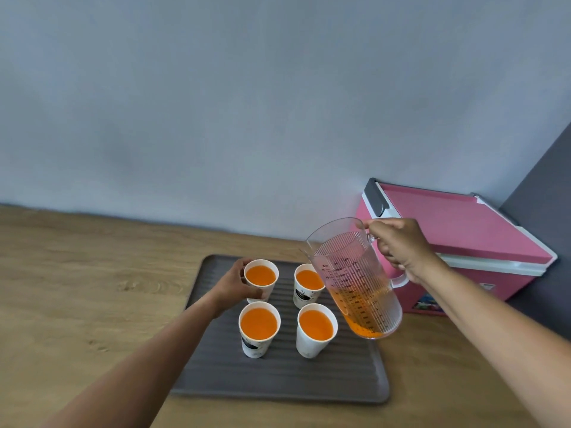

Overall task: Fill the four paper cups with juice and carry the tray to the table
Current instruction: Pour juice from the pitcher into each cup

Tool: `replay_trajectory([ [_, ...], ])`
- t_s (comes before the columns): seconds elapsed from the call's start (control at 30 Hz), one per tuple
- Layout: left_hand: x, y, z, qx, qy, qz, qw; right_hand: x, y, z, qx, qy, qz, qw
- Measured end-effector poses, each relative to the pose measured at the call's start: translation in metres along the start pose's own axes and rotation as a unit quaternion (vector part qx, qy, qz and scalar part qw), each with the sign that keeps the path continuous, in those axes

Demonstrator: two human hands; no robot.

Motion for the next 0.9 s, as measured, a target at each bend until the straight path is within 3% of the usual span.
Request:
replay_trajectory([
  [0.17, 0.017, -0.001, -0.013, 0.012, 0.092, 0.048, 0.994, 0.007, -0.007, -0.001, 0.004, 0.007, -0.012, 1.000],
  [0.27, 0.031, -0.003, -0.037, 0.001, 0.104, -0.051, 0.993, 0.015, -0.012, -0.002, 0.000, 0.022, -0.026, 0.999],
  [0.37, 0.033, -0.016, -0.080, -0.089, 0.007, -0.189, 0.978, 0.023, -0.018, -0.002, -0.006, 0.041, -0.043, 0.998],
  [0.43, 0.020, -0.033, -0.113, -0.139, -0.057, -0.207, 0.967, 0.030, -0.023, -0.003, -0.009, 0.060, -0.061, 0.996],
  [0.67, -0.071, -0.073, -0.161, -0.124, -0.096, 0.054, 0.986, 0.052, -0.045, -0.020, -0.025, 0.137, -0.119, 0.983],
  [0.8, -0.116, -0.082, -0.172, -0.155, -0.081, 0.141, 0.975, 0.067, -0.059, -0.041, -0.029, 0.181, -0.139, 0.973],
  [0.9, -0.146, -0.086, -0.180, -0.160, -0.093, 0.141, 0.972, 0.082, -0.072, -0.063, -0.043, 0.202, -0.162, 0.965],
])
Point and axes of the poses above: each hand's wrist, its own y-axis towards the middle knuckle, its own x-axis out of the back of the hand, z = x × y, the point moved 1 cm from there along y, towards the middle knuckle, and after that the axes turned 3 degrees about y, right-handed, at the moved point
